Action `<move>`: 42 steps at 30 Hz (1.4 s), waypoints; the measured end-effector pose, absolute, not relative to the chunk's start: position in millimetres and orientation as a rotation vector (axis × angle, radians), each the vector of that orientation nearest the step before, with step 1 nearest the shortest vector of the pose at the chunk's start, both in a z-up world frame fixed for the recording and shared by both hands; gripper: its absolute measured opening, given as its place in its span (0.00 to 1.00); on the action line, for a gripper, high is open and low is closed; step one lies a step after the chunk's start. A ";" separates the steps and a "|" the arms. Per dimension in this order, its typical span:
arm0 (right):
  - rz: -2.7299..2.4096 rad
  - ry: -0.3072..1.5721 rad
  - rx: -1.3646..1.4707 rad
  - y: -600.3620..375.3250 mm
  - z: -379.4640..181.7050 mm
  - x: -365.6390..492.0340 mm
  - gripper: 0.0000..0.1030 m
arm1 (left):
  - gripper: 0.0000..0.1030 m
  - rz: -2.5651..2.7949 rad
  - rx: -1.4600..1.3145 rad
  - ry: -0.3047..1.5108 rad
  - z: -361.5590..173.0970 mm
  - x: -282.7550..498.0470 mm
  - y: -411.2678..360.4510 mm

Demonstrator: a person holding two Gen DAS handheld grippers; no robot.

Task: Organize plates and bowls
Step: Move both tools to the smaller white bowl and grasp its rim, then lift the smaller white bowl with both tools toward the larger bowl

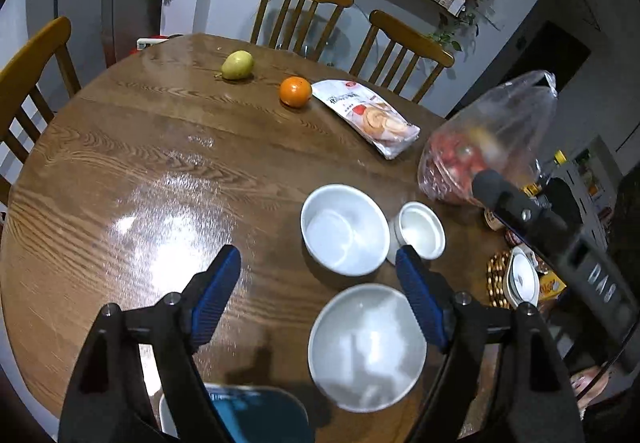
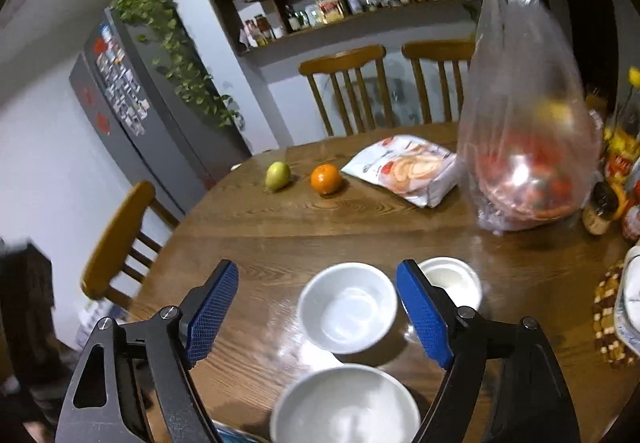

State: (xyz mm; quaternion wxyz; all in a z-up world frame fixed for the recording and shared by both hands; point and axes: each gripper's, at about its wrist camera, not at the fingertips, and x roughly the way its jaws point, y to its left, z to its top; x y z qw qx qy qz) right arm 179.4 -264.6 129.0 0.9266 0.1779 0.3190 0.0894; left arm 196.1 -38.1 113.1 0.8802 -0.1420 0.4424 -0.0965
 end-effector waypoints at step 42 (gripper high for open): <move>0.056 0.929 0.288 -262.1 7.8 282.1 0.32 | 0.39 -0.161 -0.362 1.250 -6.0 281.3 -62.3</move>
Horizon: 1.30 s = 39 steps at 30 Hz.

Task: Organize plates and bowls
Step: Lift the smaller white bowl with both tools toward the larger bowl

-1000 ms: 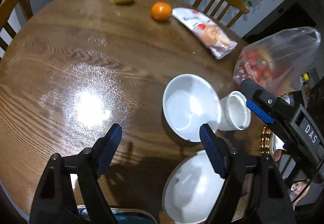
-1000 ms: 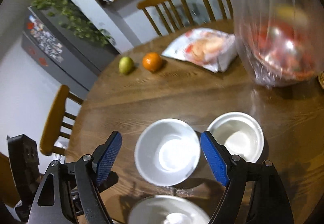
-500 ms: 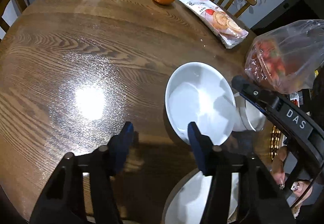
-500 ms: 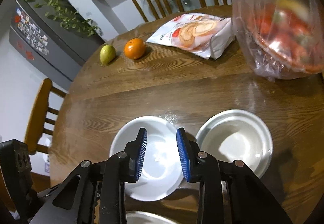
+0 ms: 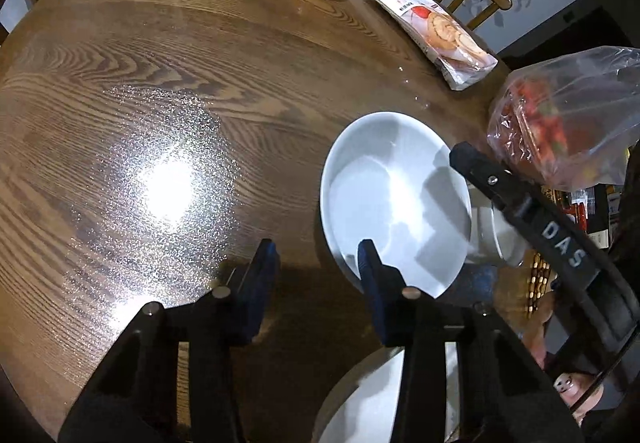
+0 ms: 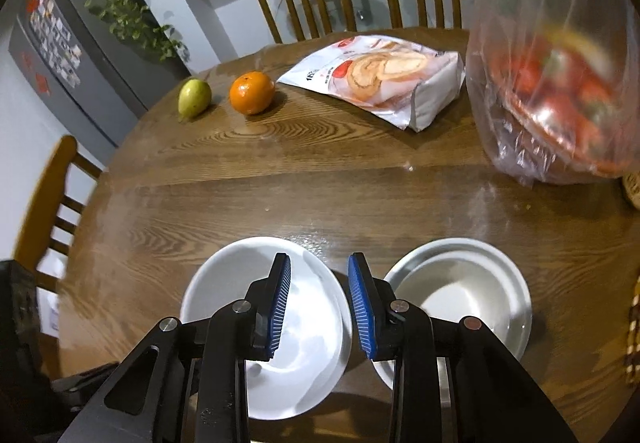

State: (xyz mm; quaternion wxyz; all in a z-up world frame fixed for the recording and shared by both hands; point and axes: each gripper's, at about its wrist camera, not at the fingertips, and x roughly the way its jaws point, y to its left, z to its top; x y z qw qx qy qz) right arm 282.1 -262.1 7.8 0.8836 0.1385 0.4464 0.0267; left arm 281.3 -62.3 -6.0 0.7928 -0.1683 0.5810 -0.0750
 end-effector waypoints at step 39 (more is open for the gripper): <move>0.234 0.789 0.354 -246.2 67.9 234.5 0.32 | 0.22 -0.199 -0.385 1.070 54.0 233.0 -49.0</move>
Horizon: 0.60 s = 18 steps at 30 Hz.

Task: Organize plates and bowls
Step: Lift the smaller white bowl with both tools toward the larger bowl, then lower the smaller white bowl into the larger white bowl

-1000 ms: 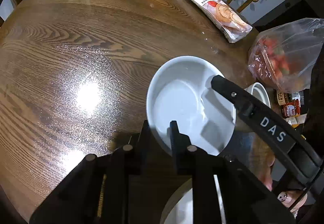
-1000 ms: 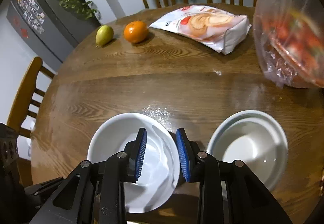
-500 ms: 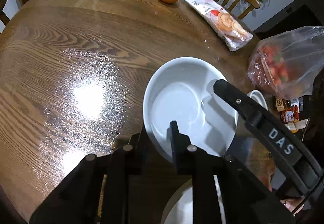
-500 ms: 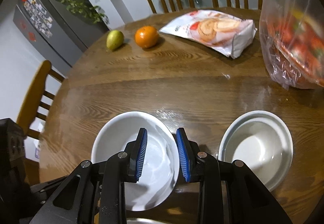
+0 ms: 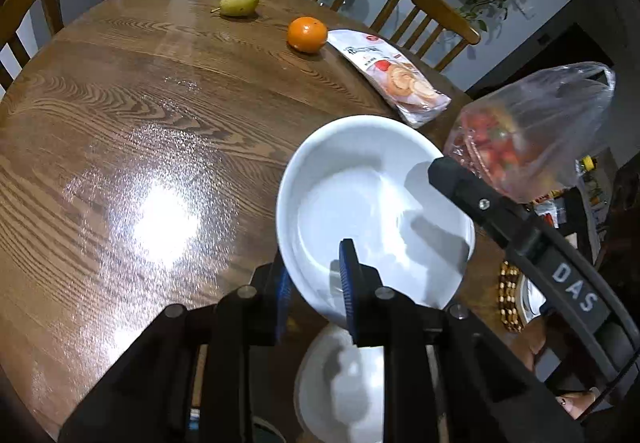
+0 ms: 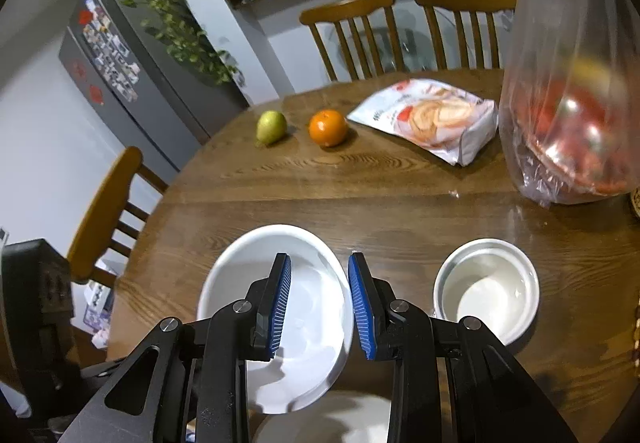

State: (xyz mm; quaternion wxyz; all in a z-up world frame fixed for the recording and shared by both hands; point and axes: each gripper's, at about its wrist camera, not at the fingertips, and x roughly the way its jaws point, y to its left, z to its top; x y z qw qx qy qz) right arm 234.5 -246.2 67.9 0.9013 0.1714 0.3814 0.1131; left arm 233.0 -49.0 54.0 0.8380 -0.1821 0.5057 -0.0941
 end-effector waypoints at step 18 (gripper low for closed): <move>0.208 0.711 0.319 -238.3 85.1 169.0 0.32 | 0.27 -0.291 -0.378 1.055 58.1 182.2 -56.5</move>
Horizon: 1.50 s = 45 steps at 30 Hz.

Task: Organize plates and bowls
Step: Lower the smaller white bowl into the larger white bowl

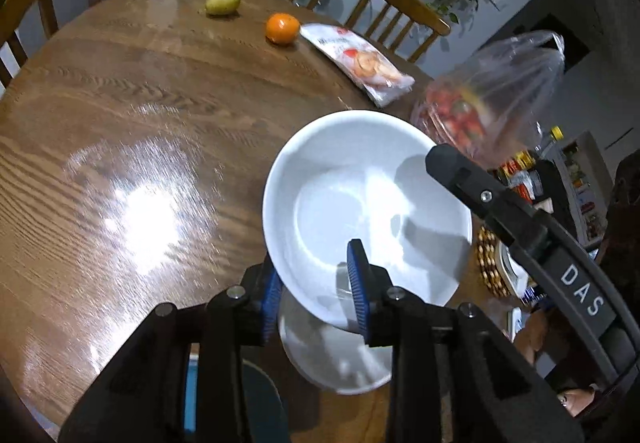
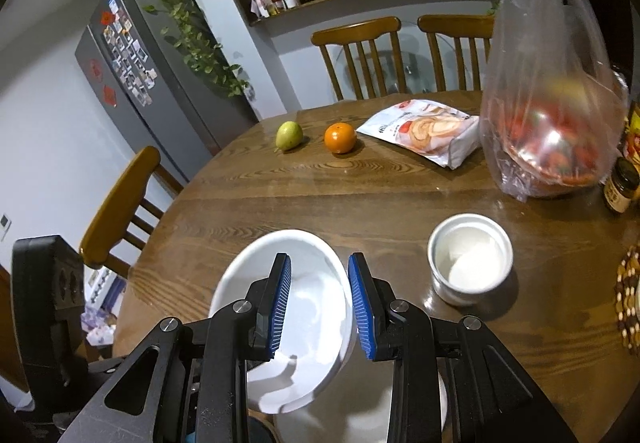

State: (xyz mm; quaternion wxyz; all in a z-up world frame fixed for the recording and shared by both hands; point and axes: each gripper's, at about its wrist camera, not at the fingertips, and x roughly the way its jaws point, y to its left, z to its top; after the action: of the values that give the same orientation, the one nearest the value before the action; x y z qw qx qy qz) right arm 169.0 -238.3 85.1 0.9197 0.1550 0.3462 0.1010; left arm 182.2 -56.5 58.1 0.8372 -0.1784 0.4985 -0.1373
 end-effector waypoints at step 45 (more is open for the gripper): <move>0.109 0.742 0.342 -262.1 27.7 121.1 0.32 | 0.27 -0.334 -0.238 1.154 17.7 147.7 -96.4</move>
State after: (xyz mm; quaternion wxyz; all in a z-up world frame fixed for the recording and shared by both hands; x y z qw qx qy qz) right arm 121.1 -262.1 27.7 0.9163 0.1661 0.3606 0.0530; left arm 147.7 -96.4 17.7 0.8183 -0.1118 0.5416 -0.1566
